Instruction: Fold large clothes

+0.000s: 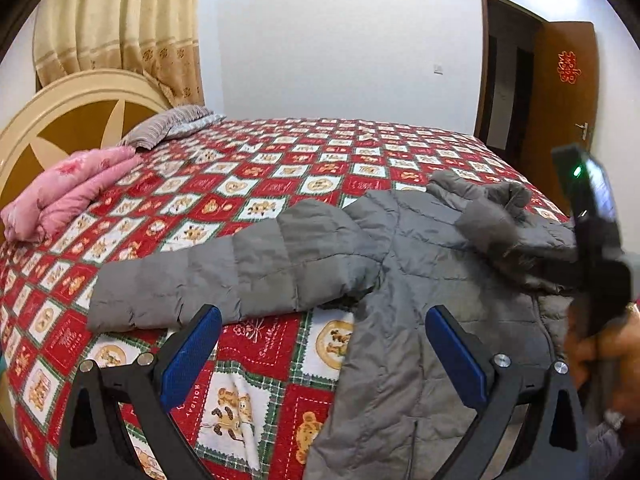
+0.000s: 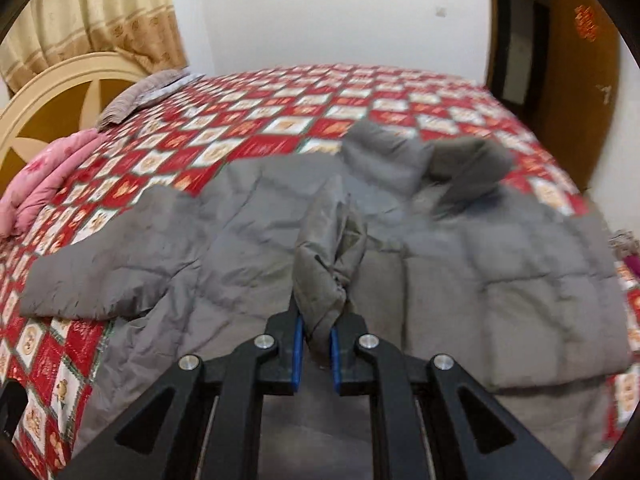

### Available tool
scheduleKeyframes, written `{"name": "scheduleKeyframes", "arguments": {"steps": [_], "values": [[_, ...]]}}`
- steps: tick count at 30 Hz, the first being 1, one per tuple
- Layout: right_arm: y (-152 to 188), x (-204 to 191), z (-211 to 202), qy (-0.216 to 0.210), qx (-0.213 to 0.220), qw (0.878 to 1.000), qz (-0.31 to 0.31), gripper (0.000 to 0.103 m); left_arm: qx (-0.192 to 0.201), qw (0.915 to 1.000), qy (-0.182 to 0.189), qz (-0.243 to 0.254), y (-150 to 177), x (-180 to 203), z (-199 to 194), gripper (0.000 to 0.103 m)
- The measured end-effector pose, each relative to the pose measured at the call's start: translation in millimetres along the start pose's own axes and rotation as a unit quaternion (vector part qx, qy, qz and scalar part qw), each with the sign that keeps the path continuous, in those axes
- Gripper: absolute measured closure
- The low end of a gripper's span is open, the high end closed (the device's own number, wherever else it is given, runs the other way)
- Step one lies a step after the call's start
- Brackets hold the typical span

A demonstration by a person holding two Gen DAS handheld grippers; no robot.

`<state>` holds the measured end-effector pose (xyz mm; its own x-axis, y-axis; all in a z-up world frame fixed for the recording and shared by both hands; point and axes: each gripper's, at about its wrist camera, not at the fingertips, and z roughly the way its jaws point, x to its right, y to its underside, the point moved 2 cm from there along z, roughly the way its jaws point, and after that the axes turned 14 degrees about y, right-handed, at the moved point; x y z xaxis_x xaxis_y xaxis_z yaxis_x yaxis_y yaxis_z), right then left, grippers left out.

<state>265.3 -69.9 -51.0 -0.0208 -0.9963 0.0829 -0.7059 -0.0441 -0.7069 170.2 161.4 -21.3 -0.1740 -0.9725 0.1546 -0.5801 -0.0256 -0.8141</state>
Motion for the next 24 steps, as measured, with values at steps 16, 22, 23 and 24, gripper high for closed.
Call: {"name": "scheduleKeyframes", "arguments": {"steps": [16, 22, 23, 24], "values": [[-2.1, 217.8, -59.1, 0.103, 0.059, 0.977, 0.175, 0.076, -0.037, 0.9968, 0.027, 0.066, -42.8, 72.4, 58.2, 0.001], [25.4, 290.0, -0.5, 0.109, -0.023, 0.955, 0.274, 0.085, -0.062, 0.9948, 0.031, 0.075, -55.7, 116.0, 115.2, 0.001], [30.2, 286.5, 13.4, 0.102, -0.042, 0.954, 0.278, 0.085, -0.066, 0.9946, 0.026, 0.076, -56.4, 122.1, 127.0, 0.001], [34.7, 281.1, 24.2, 0.097, -0.057, 0.954, 0.279, 0.085, -0.068, 0.9943, 0.022, 0.078, -57.4, 125.4, 135.2, 0.001]]}}
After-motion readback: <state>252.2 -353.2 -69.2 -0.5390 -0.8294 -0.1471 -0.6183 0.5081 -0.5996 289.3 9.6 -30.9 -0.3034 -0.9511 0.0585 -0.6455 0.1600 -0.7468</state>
